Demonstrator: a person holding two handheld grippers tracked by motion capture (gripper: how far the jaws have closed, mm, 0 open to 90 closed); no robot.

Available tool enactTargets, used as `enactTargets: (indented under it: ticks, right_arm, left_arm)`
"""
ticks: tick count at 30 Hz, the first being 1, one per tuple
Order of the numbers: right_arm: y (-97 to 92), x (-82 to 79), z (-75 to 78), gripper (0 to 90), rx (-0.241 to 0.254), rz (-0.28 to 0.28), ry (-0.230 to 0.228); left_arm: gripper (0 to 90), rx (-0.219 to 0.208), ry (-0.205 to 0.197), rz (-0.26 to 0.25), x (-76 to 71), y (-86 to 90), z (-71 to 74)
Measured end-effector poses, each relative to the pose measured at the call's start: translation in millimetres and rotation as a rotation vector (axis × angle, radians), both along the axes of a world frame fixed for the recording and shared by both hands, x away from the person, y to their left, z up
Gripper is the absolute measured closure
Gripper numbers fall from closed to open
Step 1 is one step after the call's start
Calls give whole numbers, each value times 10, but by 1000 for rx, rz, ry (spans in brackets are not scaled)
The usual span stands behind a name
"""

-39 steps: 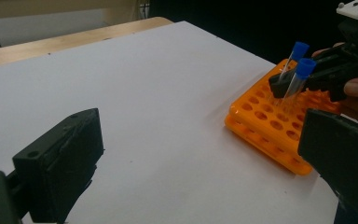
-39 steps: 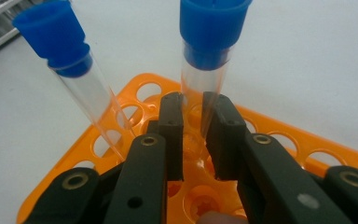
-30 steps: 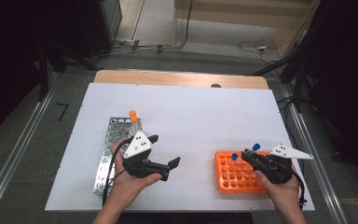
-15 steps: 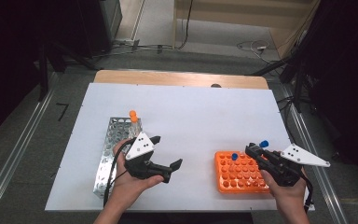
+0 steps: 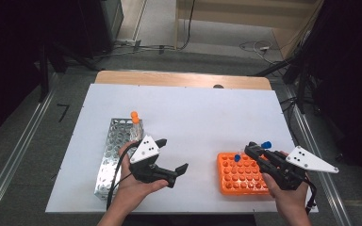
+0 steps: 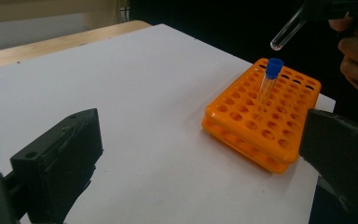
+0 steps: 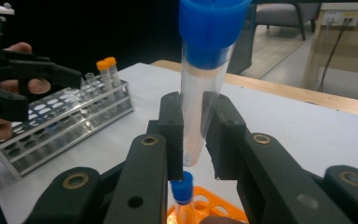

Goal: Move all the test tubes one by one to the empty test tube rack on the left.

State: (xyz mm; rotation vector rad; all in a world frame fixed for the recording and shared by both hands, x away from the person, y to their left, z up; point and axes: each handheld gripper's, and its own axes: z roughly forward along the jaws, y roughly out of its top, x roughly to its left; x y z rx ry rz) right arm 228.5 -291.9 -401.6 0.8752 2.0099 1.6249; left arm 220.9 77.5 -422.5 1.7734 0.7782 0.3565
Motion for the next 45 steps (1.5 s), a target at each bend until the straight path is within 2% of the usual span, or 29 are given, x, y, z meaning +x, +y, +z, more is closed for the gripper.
enactTargets:
  ticks: [7,16,20,26,32,36,39,45]
  right_arm:
    - [121,-34,-31,747,-13,67,7]
    - [343,-77,-160,747,-74,134,38]
    - [436,-94,-226,747,-95,164,58]
    - [571,-108,-315,747,-137,207,94]
    - [697,-137,-377,747,-172,253,118]
    - [768,-161,-405,747,-191,280,128]
    - [814,-176,-421,746,-201,303,138]
    - [867,-182,-439,747,-212,342,160]
  left_arm:
    - [0,-3,1,-20,-20,-46,8]
    - [0,6,-5,-68,-71,-164,30]
    - [11,-8,-6,-91,-81,-208,53]
    - [121,-30,-12,-170,-119,-313,72]
    - [253,-56,-17,-222,-154,-421,73]
    - [340,-52,-23,-241,-168,-489,53]
    - [452,-43,-34,-258,-188,-541,41]
    - [575,-27,-34,-277,-203,-623,14]
